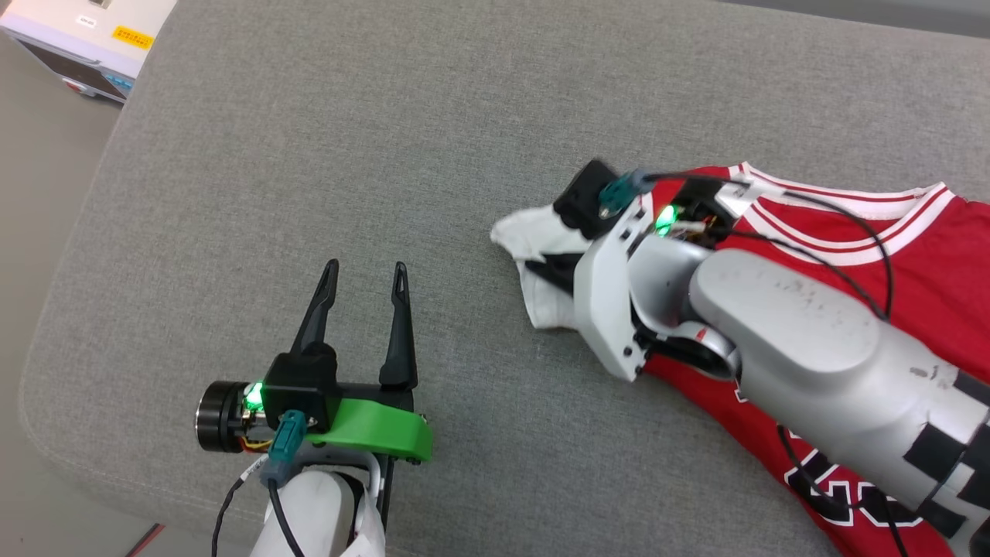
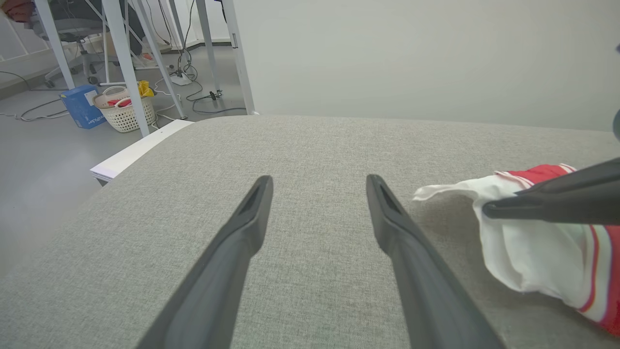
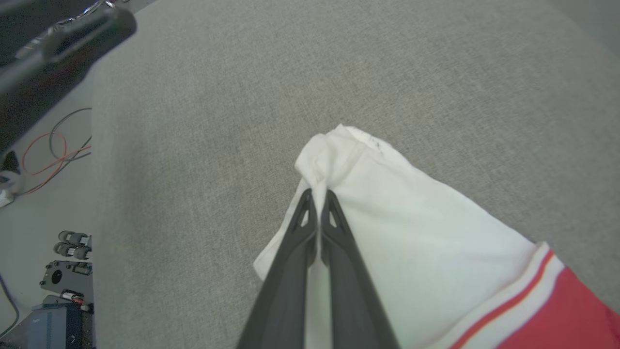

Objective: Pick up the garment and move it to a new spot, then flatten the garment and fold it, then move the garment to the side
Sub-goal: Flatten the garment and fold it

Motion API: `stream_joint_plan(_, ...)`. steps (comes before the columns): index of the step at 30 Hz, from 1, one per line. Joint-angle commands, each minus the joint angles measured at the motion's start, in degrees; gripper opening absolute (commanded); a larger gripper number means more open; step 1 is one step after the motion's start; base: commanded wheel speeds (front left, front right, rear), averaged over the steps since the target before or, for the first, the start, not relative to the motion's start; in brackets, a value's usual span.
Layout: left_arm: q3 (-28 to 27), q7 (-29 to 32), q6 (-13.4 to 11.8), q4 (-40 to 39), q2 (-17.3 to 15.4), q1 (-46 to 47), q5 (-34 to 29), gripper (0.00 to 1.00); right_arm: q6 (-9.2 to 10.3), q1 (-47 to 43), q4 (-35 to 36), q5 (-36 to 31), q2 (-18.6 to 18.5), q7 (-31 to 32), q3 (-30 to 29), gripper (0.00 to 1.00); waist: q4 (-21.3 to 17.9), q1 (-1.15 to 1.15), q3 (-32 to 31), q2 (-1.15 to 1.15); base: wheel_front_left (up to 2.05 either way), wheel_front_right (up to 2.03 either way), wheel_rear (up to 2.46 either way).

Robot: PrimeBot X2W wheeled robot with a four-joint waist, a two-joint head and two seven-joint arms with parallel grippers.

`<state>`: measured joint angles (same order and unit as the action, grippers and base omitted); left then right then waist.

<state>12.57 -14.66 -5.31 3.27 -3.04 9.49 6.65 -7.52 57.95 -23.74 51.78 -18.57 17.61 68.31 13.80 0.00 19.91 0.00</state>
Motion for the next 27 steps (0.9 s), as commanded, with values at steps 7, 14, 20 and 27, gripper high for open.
stream_joint_plan(7, 0.4, -0.3, -0.6, 0.0, 0.2, 0.9, 0.9, 1.00, 0.03, -4.6, -5.0, 0.0, 0.7, 5.4, 4.9, 0.00, 0.2, 0.00, 0.9, 0.00, 0.00, 0.00, 0.00)
stream_joint_plan(14, -0.2, -0.3, -0.5, 0.6, 0.2, 0.7, 0.5, 1.00, 0.03, -5.0, -4.1, -0.3, 0.7, 0.6, 5.0, 1.00, -1.0, 0.00, -0.2, 0.00, 0.00, 0.00, 0.00)
stream_joint_plan(20, -1.4, -0.3, 0.2, 1.2, 0.2, -0.5, -0.7, 1.00, 0.03, -4.6, -1.5, 0.6, -0.9, -12.6, 3.3, 1.00, -2.3, 0.00, -3.8, 0.00, 0.00, 0.00, 0.00)
stream_joint_plan(27, -3.8, -0.3, 1.6, 1.3, -0.3, -2.1, -2.5, 1.00, 0.03, -8.1, -1.4, -3.9, -5.4, -25.5, -4.3, 1.00, -4.6, 0.00, -7.6, 0.00, 0.00, 0.00, 0.00)
